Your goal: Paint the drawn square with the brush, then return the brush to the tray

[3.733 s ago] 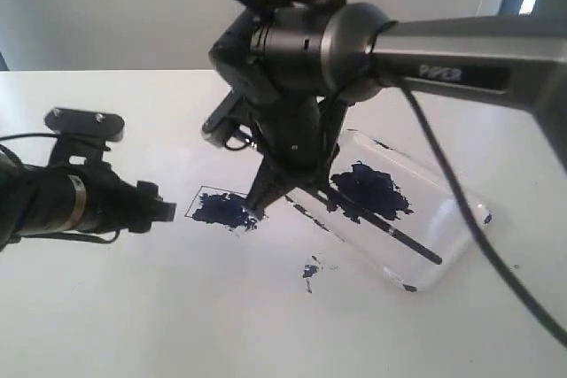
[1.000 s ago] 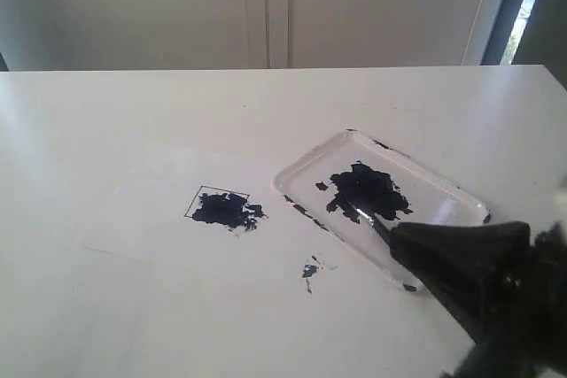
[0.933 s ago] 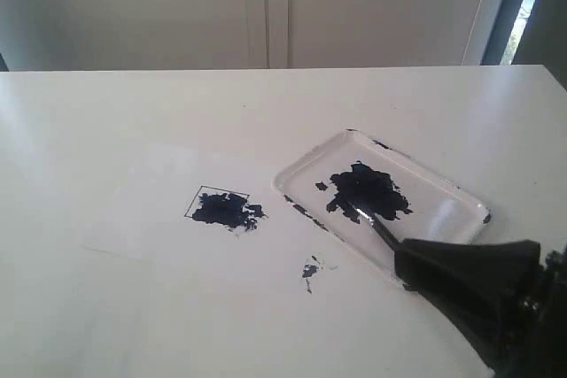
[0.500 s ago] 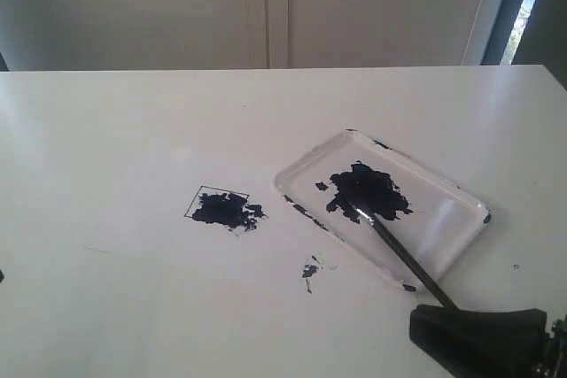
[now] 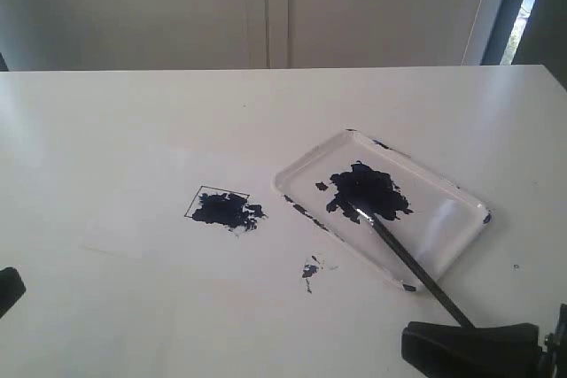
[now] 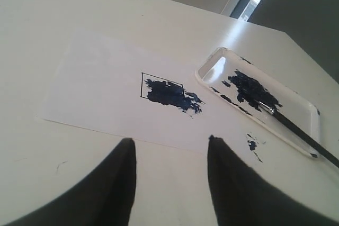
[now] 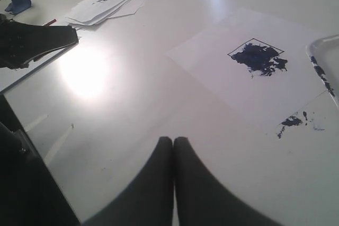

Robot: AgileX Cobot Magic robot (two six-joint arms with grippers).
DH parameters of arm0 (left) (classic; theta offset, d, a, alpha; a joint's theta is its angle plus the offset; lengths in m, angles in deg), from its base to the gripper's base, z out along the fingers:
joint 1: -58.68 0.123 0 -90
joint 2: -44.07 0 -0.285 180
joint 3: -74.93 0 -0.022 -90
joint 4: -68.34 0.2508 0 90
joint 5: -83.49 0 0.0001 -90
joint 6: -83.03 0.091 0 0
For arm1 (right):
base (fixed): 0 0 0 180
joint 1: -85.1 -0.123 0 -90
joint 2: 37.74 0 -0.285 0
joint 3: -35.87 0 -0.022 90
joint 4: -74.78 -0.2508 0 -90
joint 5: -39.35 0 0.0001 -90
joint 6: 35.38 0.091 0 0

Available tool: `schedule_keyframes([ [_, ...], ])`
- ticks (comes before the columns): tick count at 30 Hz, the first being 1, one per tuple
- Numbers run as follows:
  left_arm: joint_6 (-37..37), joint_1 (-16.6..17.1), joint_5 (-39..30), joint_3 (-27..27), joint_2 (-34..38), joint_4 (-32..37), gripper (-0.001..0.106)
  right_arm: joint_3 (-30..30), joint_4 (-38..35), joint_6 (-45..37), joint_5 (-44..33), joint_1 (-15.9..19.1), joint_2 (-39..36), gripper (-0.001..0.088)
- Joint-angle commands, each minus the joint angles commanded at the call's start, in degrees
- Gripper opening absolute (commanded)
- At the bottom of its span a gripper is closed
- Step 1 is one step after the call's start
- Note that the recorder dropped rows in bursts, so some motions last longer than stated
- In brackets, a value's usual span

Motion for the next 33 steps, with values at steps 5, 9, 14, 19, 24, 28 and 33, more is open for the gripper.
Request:
schedule_keyframes([
  [5, 0.00, 0.00, 0.00, 0.00, 0.00, 0.00, 0.048, 0.00, 0.00, 0.00, 0.00, 0.00, 0.00, 0.0000],
  [9, 0.00, 0.00, 0.00, 0.00, 0.00, 0.00, 0.048, 0.00, 0.00, 0.00, 0.00, 0.00, 0.00, 0.0000],
  [14, 0.00, 0.00, 0.00, 0.00, 0.00, 0.00, 0.048, 0.00, 0.00, 0.00, 0.09, 0.00, 2.22, 0.0000],
  [19, 0.11, 0.13, 0.10, 0.00, 0.00, 0.00, 0.048, 0.00, 0.00, 0.00, 0.33, 1.90, 8.50, 0.0000],
  [24, 0.11, 2.53, 0.28, 0.00, -2.14, 0.00, 0.048, 0.00, 0.00, 0.00, 0.49, 9.88, 15.19, 0.0000],
  [28, 0.11, 5.55, 0.20, 0.00, -6.19, 0.00, 0.048, 0.00, 0.00, 0.00, 0.49, 16.24, 18.53, 0.0000],
  [33, 0.11, 8.44, -0.08, 0.00, -12.04, 0.00, 0.048, 0.00, 0.00, 0.00, 0.38, 24.17, 22.00, 0.0000],
])
